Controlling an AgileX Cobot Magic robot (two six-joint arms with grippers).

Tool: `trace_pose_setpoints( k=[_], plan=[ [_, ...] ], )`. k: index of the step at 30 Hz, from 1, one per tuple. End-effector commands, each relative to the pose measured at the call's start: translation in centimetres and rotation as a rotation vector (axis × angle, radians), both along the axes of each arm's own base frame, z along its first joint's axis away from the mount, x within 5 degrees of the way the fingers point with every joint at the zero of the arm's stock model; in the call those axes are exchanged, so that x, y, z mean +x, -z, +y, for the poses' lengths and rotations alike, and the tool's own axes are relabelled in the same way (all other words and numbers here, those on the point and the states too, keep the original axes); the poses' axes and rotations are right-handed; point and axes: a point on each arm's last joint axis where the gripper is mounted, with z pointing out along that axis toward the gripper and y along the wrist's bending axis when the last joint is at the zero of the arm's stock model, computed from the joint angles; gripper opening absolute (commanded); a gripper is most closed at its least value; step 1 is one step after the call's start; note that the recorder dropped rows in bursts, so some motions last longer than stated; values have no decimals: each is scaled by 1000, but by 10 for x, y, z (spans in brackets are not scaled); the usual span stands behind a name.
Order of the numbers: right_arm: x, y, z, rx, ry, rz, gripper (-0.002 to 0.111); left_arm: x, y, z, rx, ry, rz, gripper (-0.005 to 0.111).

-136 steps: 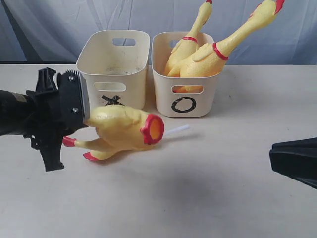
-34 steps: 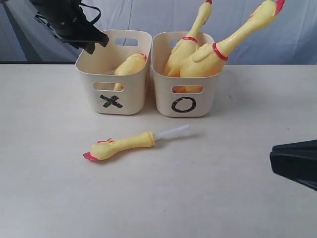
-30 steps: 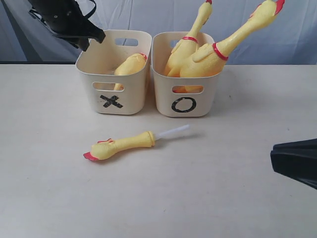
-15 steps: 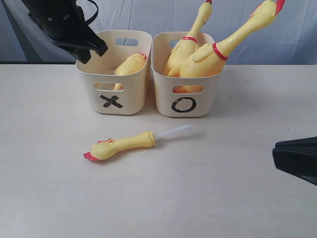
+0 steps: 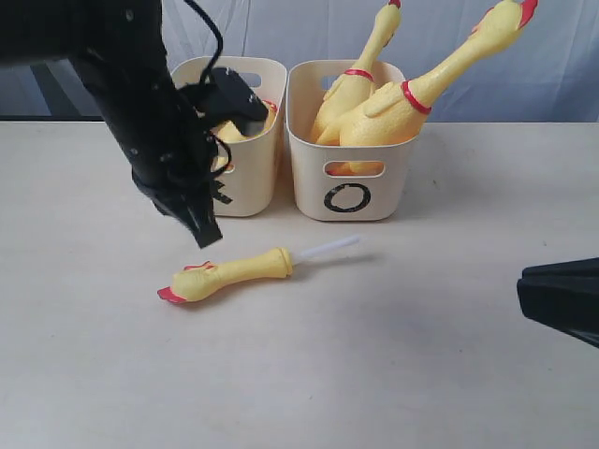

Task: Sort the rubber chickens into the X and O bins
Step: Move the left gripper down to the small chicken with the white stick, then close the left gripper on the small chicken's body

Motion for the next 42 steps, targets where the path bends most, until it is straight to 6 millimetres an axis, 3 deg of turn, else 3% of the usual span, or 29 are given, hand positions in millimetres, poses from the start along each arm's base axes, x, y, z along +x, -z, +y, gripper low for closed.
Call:
trace_pose_setpoints(
  k=[1,9,12,17,18,20,25,32,38,42],
  plan=[
    [0,0,-1,0,7,-18,0,-10,16,-4,-4,91,3,0],
    [0,1,-1,-3,5,-5,0,-19,41,-14,-135,302,-13,0],
    [-1,1,-1,-3,1,2,0,-17,45,-16,-165,309,-68,5],
    [-2,1,0,12,-3,12,0,-11,58,-18,-155,343,-111,33],
    [-2,1,0,10,-5,15,0,-8,69,-19,-139,354,-97,45],
    [-2,1,0,13,-5,20,0,-3,86,-19,-87,394,-91,53],
    [-3,1,0,13,-9,26,0,7,108,-20,-38,418,-130,54],
    [-3,1,1,23,-14,33,0,20,117,-26,-57,404,-245,54],
    [-3,1,1,23,-14,33,0,21,136,-25,-44,379,-191,54],
    [-3,1,1,23,-14,33,0,24,138,-24,-51,359,-199,54]
  ],
)
